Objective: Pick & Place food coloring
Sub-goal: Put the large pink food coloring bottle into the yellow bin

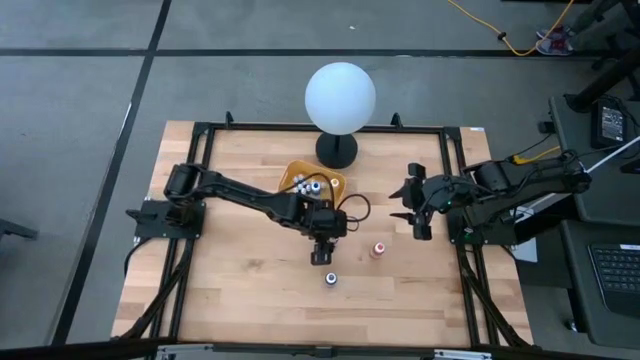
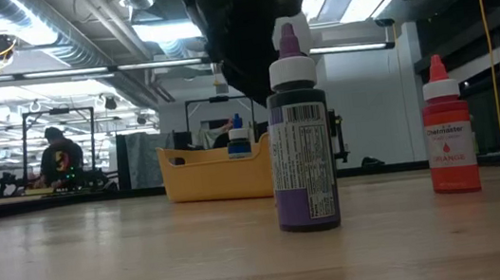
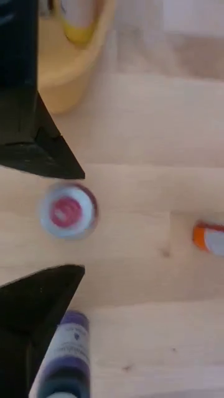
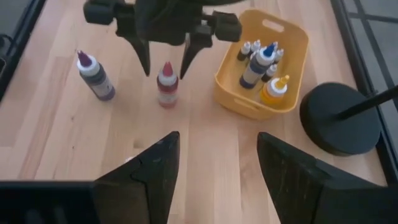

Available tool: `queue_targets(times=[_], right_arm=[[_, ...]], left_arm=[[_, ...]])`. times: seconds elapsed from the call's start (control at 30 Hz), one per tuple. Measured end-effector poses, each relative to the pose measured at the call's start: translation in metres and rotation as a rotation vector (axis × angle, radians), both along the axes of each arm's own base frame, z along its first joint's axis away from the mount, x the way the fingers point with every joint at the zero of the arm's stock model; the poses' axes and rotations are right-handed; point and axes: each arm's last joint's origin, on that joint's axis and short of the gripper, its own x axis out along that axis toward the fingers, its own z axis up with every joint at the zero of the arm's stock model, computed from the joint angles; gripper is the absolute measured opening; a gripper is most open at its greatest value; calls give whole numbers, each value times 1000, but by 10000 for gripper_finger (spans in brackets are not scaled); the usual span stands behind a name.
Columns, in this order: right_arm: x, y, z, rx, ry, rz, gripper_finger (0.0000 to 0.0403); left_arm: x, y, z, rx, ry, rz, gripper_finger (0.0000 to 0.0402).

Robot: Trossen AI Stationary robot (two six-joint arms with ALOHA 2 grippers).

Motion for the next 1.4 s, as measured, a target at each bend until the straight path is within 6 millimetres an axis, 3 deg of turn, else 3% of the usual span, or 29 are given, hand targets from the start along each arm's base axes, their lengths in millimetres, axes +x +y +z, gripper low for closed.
queue_targets(times=[0.37, 0.67, 1.03, 1.4], right_arm=[[-9, -2, 1, 34, 17, -39, 215], [-12, -3, 3, 36, 7, -38, 215], [-12, -3, 3, 36, 8, -39, 215], [-12, -3, 3, 34, 8, -38, 215]], left_arm=[[6, 1, -13, 13, 14, -7, 227], [6, 8, -19, 29, 40, 43, 200], [5, 4, -14, 21, 24, 34, 196], [4, 11, -14, 29, 40, 34, 141]])
